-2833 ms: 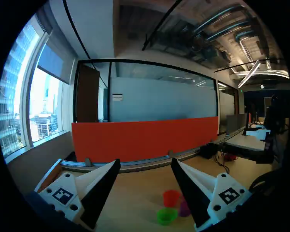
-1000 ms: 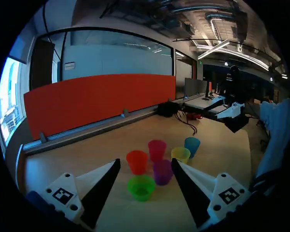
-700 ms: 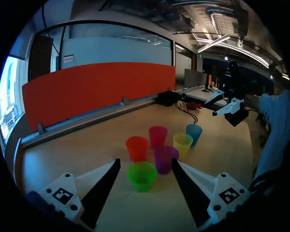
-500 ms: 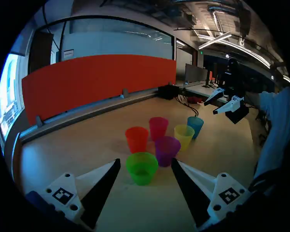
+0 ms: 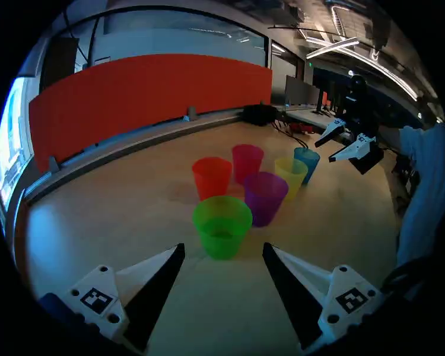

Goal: Pour water

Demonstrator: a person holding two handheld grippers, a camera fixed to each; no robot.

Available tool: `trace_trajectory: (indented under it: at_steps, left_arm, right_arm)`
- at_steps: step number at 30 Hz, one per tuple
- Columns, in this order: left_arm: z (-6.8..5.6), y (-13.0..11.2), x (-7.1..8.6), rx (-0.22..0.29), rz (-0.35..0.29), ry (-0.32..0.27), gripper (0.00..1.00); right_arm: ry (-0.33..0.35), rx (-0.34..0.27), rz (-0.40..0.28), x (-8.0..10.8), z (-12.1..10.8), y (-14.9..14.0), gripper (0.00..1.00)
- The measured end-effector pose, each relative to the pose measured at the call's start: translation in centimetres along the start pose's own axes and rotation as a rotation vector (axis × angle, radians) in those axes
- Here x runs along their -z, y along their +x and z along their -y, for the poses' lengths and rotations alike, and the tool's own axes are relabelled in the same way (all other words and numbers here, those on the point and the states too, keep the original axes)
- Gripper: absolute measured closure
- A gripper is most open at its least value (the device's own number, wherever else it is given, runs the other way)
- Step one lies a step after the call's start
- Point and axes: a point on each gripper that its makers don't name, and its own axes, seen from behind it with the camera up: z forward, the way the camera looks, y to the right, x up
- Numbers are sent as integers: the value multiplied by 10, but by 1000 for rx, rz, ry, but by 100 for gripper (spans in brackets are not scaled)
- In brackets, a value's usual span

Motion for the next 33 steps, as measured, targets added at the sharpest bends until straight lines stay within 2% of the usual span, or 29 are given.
trace_trajectory:
  at_steps: [6,18,27,33]
  left_arm:
    - [5,-7,-14,1,34,-12,2]
    - [5,-8,-44,1,73,-52,2]
    - [-1,-3,-62,-4,77,-80,2]
    - [-1,0,-68,-1,73,-88,2]
  right_arm:
    - [13,-14,22,-15,2,-7,0]
    - [45,-7,32,-45,6,-5,0]
    - [53,-10,28,-56,8,1,0]
    - [58,-11,22,-62,10,6,0]
